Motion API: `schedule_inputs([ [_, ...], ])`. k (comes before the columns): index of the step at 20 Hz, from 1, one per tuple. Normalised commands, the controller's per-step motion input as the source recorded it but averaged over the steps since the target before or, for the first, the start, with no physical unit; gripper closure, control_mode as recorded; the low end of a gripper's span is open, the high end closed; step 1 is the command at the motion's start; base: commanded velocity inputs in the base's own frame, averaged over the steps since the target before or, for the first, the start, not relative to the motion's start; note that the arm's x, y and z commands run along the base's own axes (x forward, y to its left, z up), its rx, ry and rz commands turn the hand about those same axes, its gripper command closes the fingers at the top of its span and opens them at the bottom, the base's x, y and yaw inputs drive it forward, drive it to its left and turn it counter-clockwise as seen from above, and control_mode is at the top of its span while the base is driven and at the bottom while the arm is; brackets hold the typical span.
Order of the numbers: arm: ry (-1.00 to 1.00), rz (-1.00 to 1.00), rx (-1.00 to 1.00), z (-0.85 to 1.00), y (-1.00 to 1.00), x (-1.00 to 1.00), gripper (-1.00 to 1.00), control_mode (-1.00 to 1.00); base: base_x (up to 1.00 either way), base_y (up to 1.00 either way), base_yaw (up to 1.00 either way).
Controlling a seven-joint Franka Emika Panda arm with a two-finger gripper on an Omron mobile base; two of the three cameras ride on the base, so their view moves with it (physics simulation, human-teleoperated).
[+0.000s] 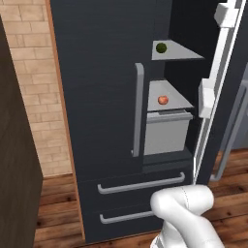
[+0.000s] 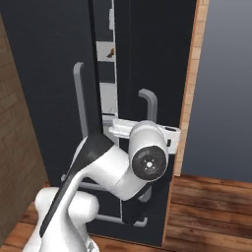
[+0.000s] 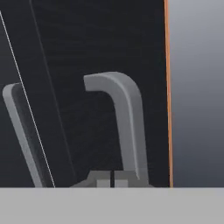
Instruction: Open the fridge, remove the peach, lime, and chicken drumstick, and place them on any counter.
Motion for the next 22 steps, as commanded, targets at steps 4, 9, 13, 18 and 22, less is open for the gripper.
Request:
schedule_inputs([
  [4, -0.01, 0.04, 0.00, -0.10, 0.02, -0.33, 1.00, -1.00, 0.00, 0.00, 0.00],
  [9, -0.29, 0.03, 0.00, -0.10, 0.13, -0.60, -1.00, -1.00, 0.00, 0.00, 0.00],
  [13, -0.31, 0.00, 0.00, 0.30, 0.00, -0.78, -1.00, -1.00, 0.00, 0.00, 0.00],
  [18, 0.05, -0.17, -0.12, 0.78, 0.31, -0.86, -1.00, -1.00, 0.00, 0.00, 0.00],
  [22, 0.56, -0.17, -0.47, 0.11, 0.97, -0.03, -1.00, -1.00, 0.00, 0.00, 0.00],
])
